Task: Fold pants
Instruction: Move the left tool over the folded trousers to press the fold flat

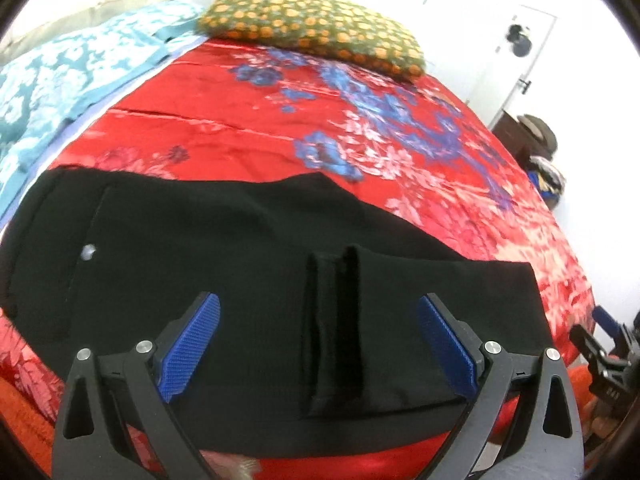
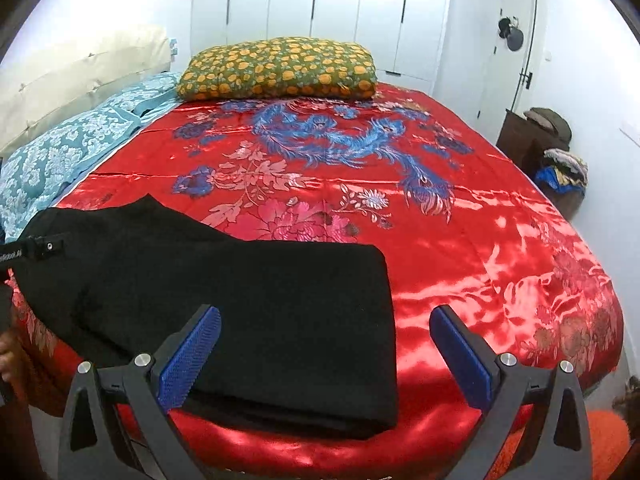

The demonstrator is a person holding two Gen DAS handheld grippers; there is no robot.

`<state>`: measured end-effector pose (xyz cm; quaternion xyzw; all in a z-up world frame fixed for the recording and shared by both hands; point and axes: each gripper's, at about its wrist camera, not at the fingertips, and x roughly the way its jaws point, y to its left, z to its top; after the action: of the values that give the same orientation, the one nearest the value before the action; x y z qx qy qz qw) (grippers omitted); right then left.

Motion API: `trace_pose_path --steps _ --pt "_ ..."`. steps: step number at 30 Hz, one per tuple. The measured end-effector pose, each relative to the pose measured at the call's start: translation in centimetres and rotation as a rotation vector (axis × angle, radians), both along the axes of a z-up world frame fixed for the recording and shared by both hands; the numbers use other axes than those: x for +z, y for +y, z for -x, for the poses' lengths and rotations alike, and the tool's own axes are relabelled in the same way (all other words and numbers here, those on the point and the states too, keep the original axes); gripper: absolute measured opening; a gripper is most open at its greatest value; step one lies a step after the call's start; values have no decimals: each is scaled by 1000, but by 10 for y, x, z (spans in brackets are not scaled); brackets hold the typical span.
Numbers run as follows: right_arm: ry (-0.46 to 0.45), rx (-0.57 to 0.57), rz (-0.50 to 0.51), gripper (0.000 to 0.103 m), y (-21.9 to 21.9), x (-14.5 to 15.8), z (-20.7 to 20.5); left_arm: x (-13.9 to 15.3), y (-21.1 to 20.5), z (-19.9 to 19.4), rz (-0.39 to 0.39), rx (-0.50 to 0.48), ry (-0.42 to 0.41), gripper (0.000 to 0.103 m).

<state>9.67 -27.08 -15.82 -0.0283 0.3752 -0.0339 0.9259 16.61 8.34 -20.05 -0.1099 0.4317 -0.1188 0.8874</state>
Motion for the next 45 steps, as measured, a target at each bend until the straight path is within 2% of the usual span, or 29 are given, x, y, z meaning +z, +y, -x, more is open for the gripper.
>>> trace_pose_path --steps 9,16,23,32,39,41,42,45 --pt "25 13 -33 103 -3 -7 -2 5 23 3 -17 68 2 99" --pt "38 13 -61 103 -5 -13 -7 -14 69 -7 31 212 118 99" --pt "55 32 -84 103 0 -19 -14 -21 96 -6 58 294 150 99" --pt "59 46 -88 103 4 -22 -18 -19 93 -6 37 270 150 99" --pt "61 37 -107 103 -1 -22 -19 -23 107 -6 -13 235 200 99" --pt "57 32 -114 103 -4 -20 -19 -10 126 -10 -59 253 175 99" --pt "50 30 -119 103 -5 -19 -19 -1 141 -11 -53 282 154 99" --pt "42 16 -153 103 -12 -17 -17 19 211 -14 42 423 123 99"
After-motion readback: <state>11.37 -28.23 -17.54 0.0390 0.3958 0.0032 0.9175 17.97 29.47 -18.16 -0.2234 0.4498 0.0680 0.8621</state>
